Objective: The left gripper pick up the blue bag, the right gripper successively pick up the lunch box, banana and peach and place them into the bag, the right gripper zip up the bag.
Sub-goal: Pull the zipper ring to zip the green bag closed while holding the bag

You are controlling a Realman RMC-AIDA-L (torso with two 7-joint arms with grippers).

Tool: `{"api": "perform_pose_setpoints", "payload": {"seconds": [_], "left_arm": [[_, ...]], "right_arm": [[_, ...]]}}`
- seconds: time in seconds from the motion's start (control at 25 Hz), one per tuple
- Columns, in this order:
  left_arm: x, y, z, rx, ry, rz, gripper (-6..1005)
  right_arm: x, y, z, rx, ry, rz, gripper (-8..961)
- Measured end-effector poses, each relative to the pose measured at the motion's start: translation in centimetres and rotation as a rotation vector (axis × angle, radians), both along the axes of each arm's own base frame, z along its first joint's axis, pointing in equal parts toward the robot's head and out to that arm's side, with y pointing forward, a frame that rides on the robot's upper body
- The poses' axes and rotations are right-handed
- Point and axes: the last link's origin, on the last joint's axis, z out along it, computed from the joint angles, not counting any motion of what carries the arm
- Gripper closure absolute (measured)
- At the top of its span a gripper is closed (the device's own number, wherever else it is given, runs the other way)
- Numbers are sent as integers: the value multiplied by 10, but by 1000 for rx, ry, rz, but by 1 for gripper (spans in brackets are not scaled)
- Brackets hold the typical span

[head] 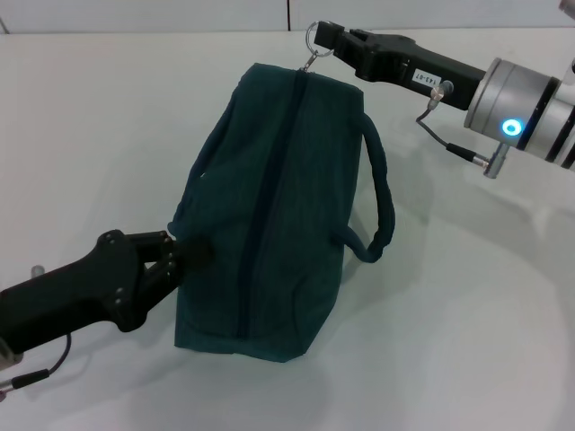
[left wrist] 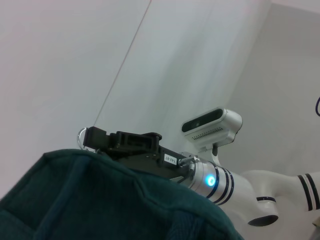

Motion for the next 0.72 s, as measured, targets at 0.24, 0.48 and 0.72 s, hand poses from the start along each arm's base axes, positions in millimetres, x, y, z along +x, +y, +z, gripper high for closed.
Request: {"api": "perform_pose_setpoints", "payload": {"seconds": [0.24, 0.48, 0.72], "left_arm": [[-2, 2, 4, 60, -29, 35, 855], [-6, 10, 22, 159, -100, 105, 805], [-11, 27, 46, 227, -203, 220, 629]], "right_arm": [[-3, 2, 0, 10, -8, 13, 942], [-2, -3, -1, -2, -7, 28, 943], [13, -16, 2, -13, 29, 16, 943]]}}
